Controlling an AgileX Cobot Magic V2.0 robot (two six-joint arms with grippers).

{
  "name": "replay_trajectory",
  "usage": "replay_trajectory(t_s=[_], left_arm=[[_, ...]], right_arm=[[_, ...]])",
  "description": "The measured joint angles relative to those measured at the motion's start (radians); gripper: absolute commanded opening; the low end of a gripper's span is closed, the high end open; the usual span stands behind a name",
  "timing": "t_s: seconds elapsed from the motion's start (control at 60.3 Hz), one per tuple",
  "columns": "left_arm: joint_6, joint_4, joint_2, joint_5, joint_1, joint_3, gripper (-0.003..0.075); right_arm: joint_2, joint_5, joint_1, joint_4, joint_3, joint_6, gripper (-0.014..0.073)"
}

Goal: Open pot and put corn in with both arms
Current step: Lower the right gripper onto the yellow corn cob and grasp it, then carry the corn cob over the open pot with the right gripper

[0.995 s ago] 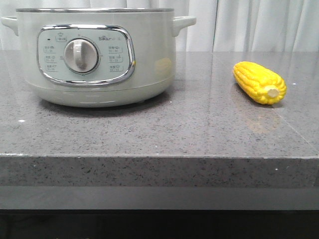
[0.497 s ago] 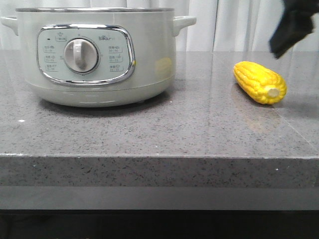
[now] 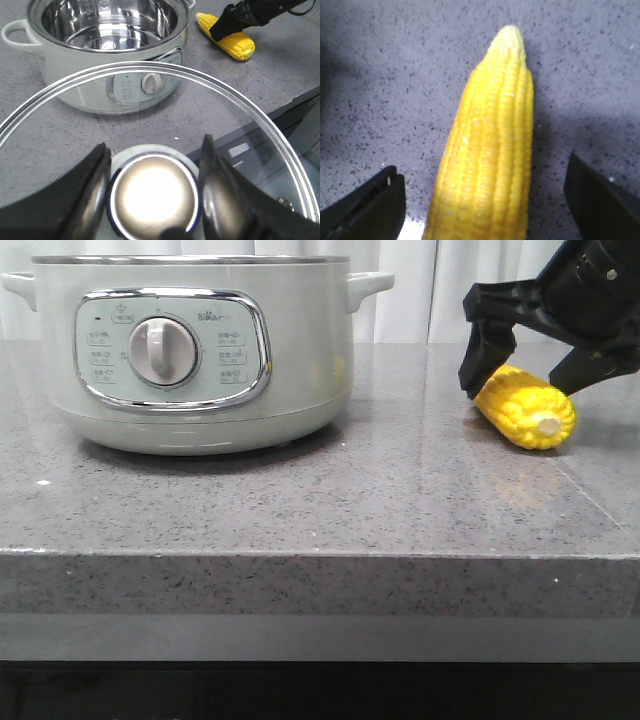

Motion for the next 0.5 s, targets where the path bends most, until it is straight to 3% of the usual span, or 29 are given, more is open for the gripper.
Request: replay_trajectory(t_s=[0.232,0.315,0.497], left_arm=[[0.000,-0.002,0.000,0.000,0.000,0.000,0.0134],[0.000,-0.002,0.000,0.000,0.000,0.000,0.0134],[0.000,-0.002,0.000,0.000,0.000,0.000,0.0134]], right_arm=[[0.008,0.009,0.000,0.002,-0.007,0.000,0.0227],[0.008,0.009,0.000,0.004,-0.011,0.000,0.0173],[-0.012,0.027,0.000,0.004,-0.067,0.000,0.0170]])
